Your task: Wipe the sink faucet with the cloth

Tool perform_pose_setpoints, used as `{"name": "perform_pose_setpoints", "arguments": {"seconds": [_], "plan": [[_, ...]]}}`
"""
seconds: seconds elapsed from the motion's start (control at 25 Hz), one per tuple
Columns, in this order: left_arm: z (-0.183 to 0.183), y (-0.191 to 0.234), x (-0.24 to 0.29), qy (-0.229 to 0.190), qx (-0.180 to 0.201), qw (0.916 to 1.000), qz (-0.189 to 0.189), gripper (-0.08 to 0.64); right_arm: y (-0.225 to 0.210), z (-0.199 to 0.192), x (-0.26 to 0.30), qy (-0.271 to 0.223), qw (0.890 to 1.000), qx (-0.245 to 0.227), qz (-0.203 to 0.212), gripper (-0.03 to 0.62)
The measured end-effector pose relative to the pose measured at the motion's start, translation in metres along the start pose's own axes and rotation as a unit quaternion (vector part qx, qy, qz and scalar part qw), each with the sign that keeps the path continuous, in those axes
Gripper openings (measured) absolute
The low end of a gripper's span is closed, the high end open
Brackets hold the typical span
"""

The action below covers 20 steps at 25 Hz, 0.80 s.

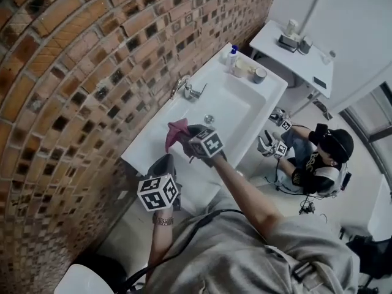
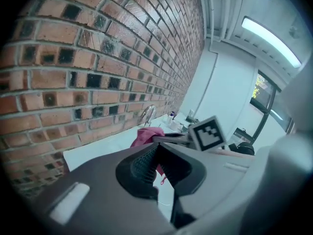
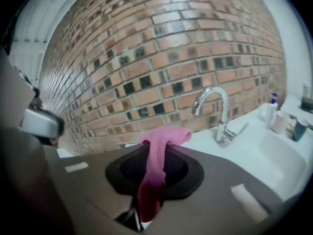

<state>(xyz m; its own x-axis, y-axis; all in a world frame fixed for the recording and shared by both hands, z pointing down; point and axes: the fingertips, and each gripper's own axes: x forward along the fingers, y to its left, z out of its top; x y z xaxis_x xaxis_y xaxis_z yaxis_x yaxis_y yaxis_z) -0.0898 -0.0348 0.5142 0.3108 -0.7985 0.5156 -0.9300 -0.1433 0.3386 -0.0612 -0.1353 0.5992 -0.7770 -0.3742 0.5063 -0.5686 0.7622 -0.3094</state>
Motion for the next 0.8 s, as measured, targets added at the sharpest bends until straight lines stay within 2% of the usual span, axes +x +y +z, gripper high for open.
{"name": "perform_pose_setpoints", "arguments": {"seconds": [0.2,0.36,0.48,0.6,0.68,0.8], "plan": [[-0.023,-0.021,-0.001,0.011,0.000,0.9998,-0.015,0.020,0.028,-0.009,-0.098,-0.063,0.993,0.060,-0.079,0.057],[-0.034,-0.055,-0.012,0.008,0.026,0.9996,-0.005,0.020,0.042,-0.020,-0.156,-0.097,0.987,0.083,-0.102,0.058],[-0.045,-0.085,-0.026,0.009,0.048,0.9988,0.002,0.020,0.057,-0.033,-0.190,-0.110,0.985,0.093,-0.097,0.058],[-0.062,-0.107,-0.043,0.001,0.043,0.9990,0.009,0.020,0.086,-0.042,-0.217,-0.122,0.986,0.082,-0.079,0.060],[-0.082,-0.121,-0.058,-0.002,0.036,0.9991,0.022,0.020,0.109,-0.055,-0.234,-0.125,0.987,0.071,-0.064,0.060],[-0.131,-0.149,-0.078,0.011,0.037,0.9979,0.052,0.020,0.129,-0.095,-0.264,-0.115,0.989,0.073,-0.052,0.061]]}}
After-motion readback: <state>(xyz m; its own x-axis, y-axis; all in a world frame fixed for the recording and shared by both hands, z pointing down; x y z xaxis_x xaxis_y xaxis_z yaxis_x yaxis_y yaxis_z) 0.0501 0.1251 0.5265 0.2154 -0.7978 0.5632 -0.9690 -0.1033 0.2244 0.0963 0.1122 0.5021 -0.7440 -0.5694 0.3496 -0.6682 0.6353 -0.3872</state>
